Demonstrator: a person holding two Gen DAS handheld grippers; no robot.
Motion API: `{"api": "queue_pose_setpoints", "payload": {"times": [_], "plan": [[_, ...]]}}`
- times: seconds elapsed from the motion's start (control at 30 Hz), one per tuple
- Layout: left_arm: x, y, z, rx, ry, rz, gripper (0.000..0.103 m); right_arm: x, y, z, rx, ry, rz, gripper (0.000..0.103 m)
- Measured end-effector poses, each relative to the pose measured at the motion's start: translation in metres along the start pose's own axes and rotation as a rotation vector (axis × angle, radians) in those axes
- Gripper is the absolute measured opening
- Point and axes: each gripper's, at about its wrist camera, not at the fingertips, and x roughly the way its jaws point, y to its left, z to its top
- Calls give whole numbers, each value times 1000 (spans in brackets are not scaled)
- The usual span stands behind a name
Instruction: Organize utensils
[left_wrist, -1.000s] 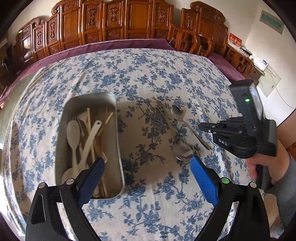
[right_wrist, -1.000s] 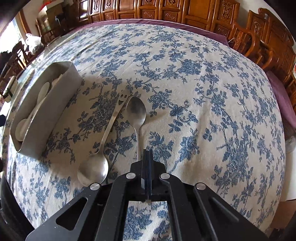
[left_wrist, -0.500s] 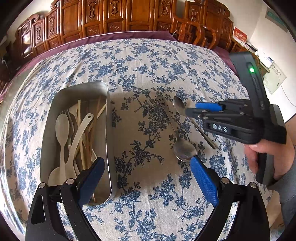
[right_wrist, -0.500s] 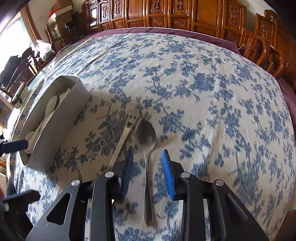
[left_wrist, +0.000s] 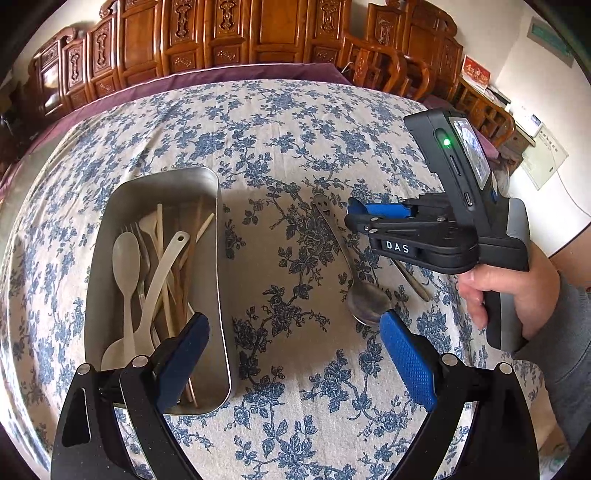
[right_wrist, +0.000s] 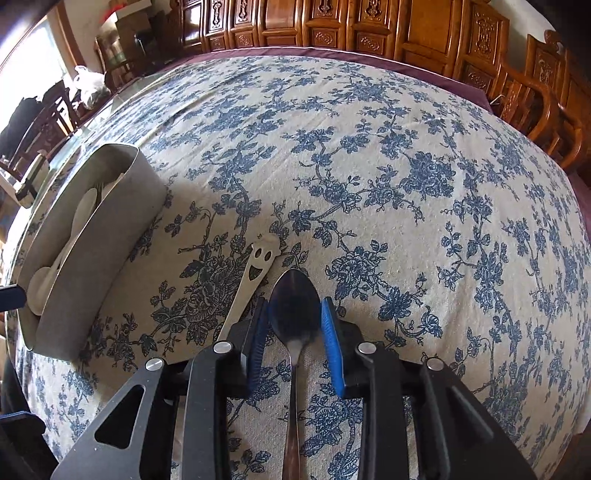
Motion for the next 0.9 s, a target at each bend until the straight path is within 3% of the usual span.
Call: {"api": "queue_pose_setpoints", "payload": {"times": [0.4, 0.67, 0.9], "plan": [[16, -16, -1, 22, 18, 13, 90, -24, -10, -21, 2, -25, -36, 31], [41, -54, -1, 84, 33, 15, 90, -50, -27, -50, 31, -43, -50, 31], [61, -92, -2, 214, 33, 69, 74, -56, -48, -67, 79, -42, -48, 31]]}}
